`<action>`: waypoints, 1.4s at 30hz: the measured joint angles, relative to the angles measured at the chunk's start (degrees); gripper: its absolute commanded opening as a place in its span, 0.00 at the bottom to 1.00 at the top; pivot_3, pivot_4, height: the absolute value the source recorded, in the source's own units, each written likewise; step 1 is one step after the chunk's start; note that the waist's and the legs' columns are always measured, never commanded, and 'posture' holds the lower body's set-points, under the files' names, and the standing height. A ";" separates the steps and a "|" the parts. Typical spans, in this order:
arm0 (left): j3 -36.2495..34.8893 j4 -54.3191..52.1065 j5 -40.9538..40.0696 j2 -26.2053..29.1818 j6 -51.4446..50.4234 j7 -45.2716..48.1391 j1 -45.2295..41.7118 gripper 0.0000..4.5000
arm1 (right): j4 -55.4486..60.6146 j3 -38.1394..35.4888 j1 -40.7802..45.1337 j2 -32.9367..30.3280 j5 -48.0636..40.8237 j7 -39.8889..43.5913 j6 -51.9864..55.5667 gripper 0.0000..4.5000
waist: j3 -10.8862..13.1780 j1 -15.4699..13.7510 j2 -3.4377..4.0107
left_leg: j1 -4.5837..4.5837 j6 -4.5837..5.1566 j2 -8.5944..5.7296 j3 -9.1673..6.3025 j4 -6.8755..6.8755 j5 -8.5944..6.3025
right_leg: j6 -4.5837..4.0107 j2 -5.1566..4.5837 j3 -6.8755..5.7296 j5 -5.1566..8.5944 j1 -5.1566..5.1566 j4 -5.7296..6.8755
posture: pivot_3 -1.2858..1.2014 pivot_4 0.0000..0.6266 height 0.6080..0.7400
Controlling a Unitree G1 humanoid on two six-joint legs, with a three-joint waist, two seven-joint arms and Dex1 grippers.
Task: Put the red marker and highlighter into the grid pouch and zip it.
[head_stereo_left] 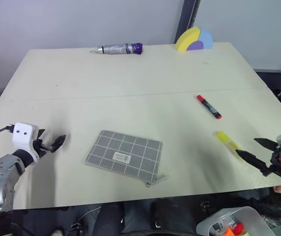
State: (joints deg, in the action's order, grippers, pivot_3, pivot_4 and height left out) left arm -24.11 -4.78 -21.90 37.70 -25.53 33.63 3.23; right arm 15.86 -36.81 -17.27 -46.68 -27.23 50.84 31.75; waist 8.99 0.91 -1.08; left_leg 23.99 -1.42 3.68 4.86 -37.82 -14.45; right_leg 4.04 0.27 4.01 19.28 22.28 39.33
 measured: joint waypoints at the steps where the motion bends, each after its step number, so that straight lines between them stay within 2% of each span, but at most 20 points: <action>1: -0.08 -0.14 -0.06 0.00 -0.05 0.00 0.15 1.00 | -0.13 0.07 0.04 0.00 0.00 0.07 0.00 0.97 | 0.00 -0.02 0.00 | 0.00 0.00 0.00 0.00 0.00 0.00 | 0.00 -0.01 0.00 0.00 0.00 0.00 | 0.52 0.24 1.00; 10: -0.27 -1.57 -1.13 -0.11 -0.24 0.06 0.37 1.00 | -0.36 2.88 3.25 0.02 -0.01 -0.81 0.06 0.97 | 0.00 0.09 0.00 | 0.00 0.00 0.00 0.01 0.00 0.00 | 0.00 0.00 0.00 0.00 0.00 0.00 | 0.52 0.24 1.00; 15: 1.44 -1.63 0.58 -0.04 3.09 0.94 -1.08 1.00 | 2.63 6.40 7.03 0.09 -1.24 -2.05 1.63 0.97 | 0.00 0.10 0.00 | 0.00 0.00 0.00 0.01 0.00 0.00 | 0.00 0.01 0.00 -0.01 0.00 0.00 | 0.52 0.24 1.00; 18: 3.89 -2.00 2.33 -0.04 5.43 1.93 -1.08 1.00 | 5.39 9.42 9.40 0.26 -2.55 -2.72 3.03 0.80 | 0.00 0.11 0.00 | 0.01 0.00 0.00 0.01 0.01 0.00 | 0.00 0.01 0.01 0.00 0.02 0.00 | 0.52 0.24 1.00; 25: 10.03 -1.21 7.79 2.91 14.31 7.70 -0.58 1.00 | 14.12 14.40 10.42 0.15 -6.77 -3.79 8.53 0.01 | 0.00 -0.03 -0.01 | 0.02 0.00 0.00 0.00 0.03 0.00 | 0.00 0.00 0.00 0.00 0.02 -0.01 | 0.52 0.24 1.00; 28: 12.92 1.55 10.88 6.17 21.92 12.29 -1.03 1.00 | 18.37 20.66 9.80 -0.75 -4.98 -4.70 9.12 0.01 | 0.00 0.10 -0.01 | 0.01 0.01 0.00 0.01 0.05 0.00 | -0.02 -0.03 0.00 0.00 0.04 -0.02 | 0.52 0.24 1.00; 32: 14.84 6.74 13.03 9.33 31.20 17.68 -2.83 1.00 | 18.70 27.76 11.50 -0.66 -0.31 -8.39 9.13 0.01 | 0.00 0.15 -0.01 | 0.02 0.00 0.01 0.03 0.06 0.00 | -0.04 -0.04 0.00 0.01 0.09 -0.01 | 0.52 0.24 1.00; 36: 17.59 13.76 16.25 14.86 43.28 24.10 -6.13 1.00 | 18.70 34.40 12.99 -0.85 3.29 -10.34 10.55 0.01 | 0.00 0.09 -0.01 | 0.08 0.01 0.00 0.08 0.12 0.00 | -0.06 -0.06 0.00 0.02 0.19 -0.03 | 0.52 0.24 1.00; 42: 21.07 20.75 17.46 15.98 56.03 29.37 -10.68 1.00 | 18.48 38.90 15.94 -1.02 5.78 -11.26 11.75 0.01 | -0.01 0.10 0.00 | 0.09 0.02 0.00 0.10 0.12 -0.01 | -0.05 -0.05 0.00 0.01 0.20 -0.04 | 0.52 0.24 1.00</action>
State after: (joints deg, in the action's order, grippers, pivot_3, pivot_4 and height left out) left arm -3.05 15.98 -4.44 53.68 30.50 63.00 -7.44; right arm 34.34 2.10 -1.32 -47.70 -21.45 39.58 43.50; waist 8.98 1.01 -1.07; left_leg 24.08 -1.41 3.68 4.95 -37.70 -14.46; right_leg 3.99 0.23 4.02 19.29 22.48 39.29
